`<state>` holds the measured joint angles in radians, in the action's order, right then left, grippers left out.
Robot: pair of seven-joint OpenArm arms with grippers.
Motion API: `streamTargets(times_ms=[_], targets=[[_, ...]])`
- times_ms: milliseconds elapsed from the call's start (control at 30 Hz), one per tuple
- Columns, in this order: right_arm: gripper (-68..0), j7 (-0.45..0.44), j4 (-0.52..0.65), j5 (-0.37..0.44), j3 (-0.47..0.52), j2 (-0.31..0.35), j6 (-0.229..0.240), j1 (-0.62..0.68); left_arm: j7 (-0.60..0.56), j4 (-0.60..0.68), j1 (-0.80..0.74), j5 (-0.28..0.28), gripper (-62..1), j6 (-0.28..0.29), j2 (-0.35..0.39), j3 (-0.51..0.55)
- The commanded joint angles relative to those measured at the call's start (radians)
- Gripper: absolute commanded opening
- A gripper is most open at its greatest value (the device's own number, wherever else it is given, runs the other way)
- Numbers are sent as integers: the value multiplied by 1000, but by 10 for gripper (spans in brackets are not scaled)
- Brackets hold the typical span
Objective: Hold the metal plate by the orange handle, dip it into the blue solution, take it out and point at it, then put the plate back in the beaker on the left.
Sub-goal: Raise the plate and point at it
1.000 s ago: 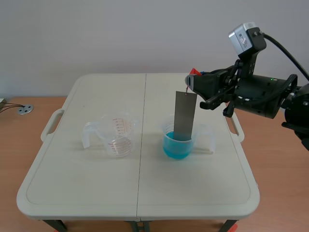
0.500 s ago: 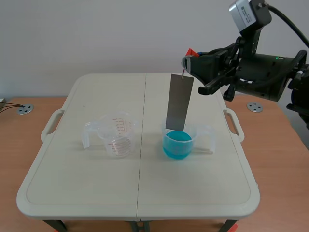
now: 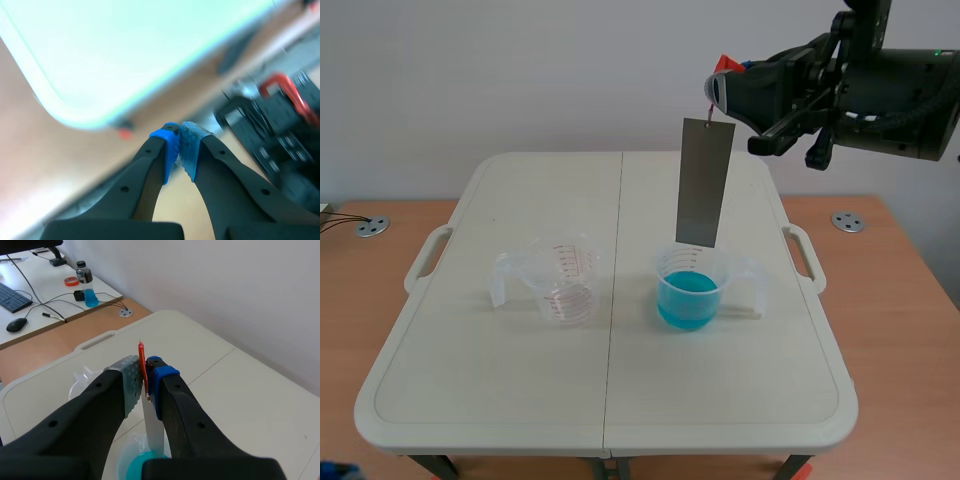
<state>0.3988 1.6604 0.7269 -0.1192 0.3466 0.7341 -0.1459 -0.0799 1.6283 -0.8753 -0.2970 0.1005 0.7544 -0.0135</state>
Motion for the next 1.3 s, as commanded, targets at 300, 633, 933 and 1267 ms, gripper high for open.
streamTargets(times_ms=[300, 633, 933, 1267], targets=[[-660, 71, 107, 82, 29, 13, 11, -14, 13, 7, 354, -7, -582, 133, -6, -69], [-660, 113, 130, 128, 66, 13, 11, -15, 131, 0, 674, -5, -582, 135, -85, -339], [-660, 131, 130, 150, 82, 13, 11, -15, 206, -117, 893, 66, -582, 135, -247, -472], [-660, 130, 130, 165, 82, 13, 11, -15, 207, -303, 1071, 130, -582, 135, -406, -521]])
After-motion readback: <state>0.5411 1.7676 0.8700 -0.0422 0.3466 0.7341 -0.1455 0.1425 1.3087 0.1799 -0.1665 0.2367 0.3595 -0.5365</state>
